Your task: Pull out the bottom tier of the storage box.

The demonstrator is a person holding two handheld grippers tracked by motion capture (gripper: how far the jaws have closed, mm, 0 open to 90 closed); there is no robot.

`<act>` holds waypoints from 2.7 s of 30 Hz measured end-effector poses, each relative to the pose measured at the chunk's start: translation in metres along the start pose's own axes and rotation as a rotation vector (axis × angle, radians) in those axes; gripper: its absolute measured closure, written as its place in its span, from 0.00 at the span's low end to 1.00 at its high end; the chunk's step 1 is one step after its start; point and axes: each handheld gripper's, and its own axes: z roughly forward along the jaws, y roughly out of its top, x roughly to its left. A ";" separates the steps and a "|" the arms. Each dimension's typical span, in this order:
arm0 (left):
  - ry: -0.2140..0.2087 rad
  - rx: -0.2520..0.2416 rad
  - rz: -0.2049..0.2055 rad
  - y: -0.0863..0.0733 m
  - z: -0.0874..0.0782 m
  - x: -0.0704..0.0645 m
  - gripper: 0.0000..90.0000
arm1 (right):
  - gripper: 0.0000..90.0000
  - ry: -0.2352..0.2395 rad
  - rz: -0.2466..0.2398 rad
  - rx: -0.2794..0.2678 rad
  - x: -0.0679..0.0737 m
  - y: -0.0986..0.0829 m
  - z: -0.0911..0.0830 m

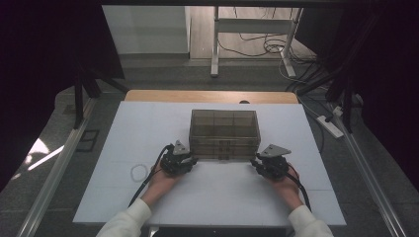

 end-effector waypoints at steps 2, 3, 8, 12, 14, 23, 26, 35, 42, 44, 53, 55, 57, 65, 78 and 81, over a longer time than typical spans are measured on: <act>0.002 0.002 -0.002 0.000 0.001 0.000 0.71 | 0.75 -0.010 -0.006 0.005 0.000 0.000 0.001; 0.006 0.004 -0.002 0.000 0.001 0.001 0.72 | 0.77 -0.014 -0.005 0.005 0.000 0.000 0.002; 0.026 0.006 -0.001 0.000 0.001 0.000 0.78 | 0.85 -0.019 0.016 0.002 -0.002 -0.001 0.002; 0.028 0.011 -0.003 -0.001 0.002 0.000 0.81 | 0.85 -0.018 0.014 0.002 -0.002 -0.001 0.002; 0.031 0.014 -0.006 -0.001 0.002 0.001 0.82 | 0.85 -0.019 0.010 0.002 -0.002 -0.001 0.002; 0.047 0.014 0.003 -0.001 0.001 -0.001 0.85 | 0.85 -0.021 0.013 -0.001 -0.001 -0.001 0.001; 0.046 0.015 0.004 -0.001 0.000 -0.001 0.85 | 0.85 -0.024 0.006 -0.001 -0.001 -0.002 0.001; 0.039 0.016 0.004 -0.002 -0.002 -0.002 0.86 | 0.85 -0.022 -0.004 0.003 0.001 -0.002 -0.001; 0.039 0.013 0.005 -0.003 -0.004 -0.004 0.86 | 0.85 -0.020 -0.008 0.001 0.002 -0.003 -0.003; 0.039 0.014 0.007 -0.004 -0.004 -0.004 0.86 | 0.85 -0.018 -0.010 0.002 0.003 -0.003 -0.003; 0.031 0.015 0.014 -0.006 -0.006 -0.006 0.87 | 0.85 -0.013 -0.013 0.003 0.004 -0.004 -0.005; 0.029 0.015 0.014 -0.007 -0.007 -0.006 0.87 | 0.86 -0.010 -0.012 0.002 0.004 -0.004 -0.006; 0.026 0.015 0.018 -0.008 -0.008 -0.007 0.87 | 0.86 -0.008 -0.012 0.005 0.005 -0.005 -0.007; 0.020 0.014 0.024 -0.010 -0.011 -0.010 0.87 | 0.86 -0.002 -0.019 0.012 0.006 -0.006 -0.011; 0.012 0.011 0.027 -0.012 -0.014 -0.013 0.88 | 0.86 0.010 -0.012 0.007 0.007 -0.008 -0.014; 0.013 0.009 0.029 -0.013 -0.015 -0.014 0.88 | 0.86 0.010 -0.012 0.006 0.008 -0.009 -0.014</act>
